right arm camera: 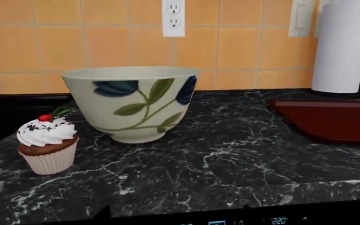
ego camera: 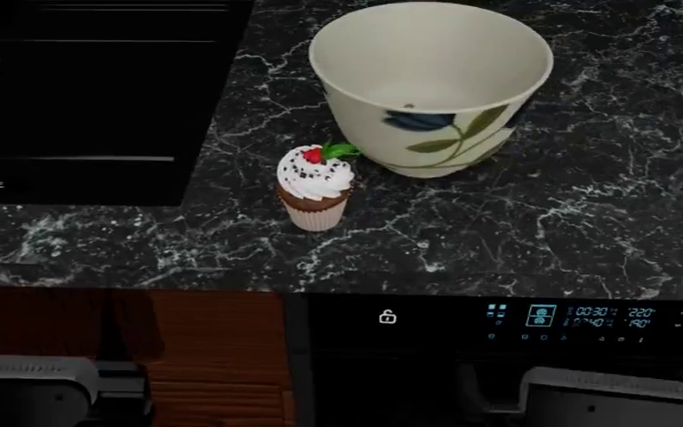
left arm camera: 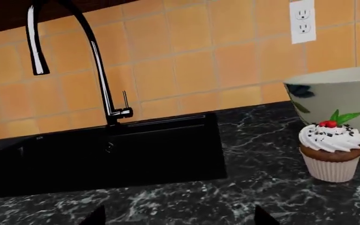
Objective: Pick up the bowl with cake and place it on the tray. Pick up the cupcake and place it on the tray.
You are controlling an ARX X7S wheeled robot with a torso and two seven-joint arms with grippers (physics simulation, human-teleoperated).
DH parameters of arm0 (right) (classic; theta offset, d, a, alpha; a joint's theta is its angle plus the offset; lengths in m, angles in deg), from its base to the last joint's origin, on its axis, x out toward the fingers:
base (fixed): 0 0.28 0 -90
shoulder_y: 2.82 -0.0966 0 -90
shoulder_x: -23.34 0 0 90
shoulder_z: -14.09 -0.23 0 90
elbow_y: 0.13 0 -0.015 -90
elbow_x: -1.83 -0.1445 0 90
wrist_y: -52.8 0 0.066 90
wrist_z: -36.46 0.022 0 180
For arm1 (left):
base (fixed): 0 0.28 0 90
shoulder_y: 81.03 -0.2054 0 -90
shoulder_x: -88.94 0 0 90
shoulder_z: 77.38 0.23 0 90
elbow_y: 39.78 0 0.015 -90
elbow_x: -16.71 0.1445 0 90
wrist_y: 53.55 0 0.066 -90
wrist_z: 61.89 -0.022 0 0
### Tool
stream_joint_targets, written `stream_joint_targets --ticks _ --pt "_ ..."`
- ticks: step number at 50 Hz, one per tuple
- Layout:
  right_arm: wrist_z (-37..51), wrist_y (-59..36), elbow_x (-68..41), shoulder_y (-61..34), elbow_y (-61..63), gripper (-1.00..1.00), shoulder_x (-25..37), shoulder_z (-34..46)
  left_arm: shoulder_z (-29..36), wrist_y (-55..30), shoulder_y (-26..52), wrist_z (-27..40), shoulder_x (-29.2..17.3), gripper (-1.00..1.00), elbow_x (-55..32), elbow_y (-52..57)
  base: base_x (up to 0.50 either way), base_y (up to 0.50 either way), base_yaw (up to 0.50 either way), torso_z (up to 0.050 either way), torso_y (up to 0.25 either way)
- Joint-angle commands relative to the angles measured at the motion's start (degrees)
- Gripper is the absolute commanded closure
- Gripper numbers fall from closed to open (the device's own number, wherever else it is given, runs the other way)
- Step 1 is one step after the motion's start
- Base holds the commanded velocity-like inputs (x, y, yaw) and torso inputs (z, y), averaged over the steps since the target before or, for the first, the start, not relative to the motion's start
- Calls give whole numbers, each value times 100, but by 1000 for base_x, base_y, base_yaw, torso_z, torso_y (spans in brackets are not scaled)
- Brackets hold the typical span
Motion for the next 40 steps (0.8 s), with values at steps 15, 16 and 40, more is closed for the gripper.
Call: stream_joint_targets --ticks 15,16,40 --pt "474 -882 316 -611 656 -100 108 283 -215 -1347 635 -427 -96 -100 -456 657 59 -346 0 0 0" --pt "480 -975 281 -658 677 -100 89 258 -252 -1397 657 -436 -83 -100 -497 699 0 0 0 0 0" --pt "558 -1026 134 -766 917 -100 181 297 -474 -1486 552 -428 -199 -100 -877 770 350 -80 0 0 0"
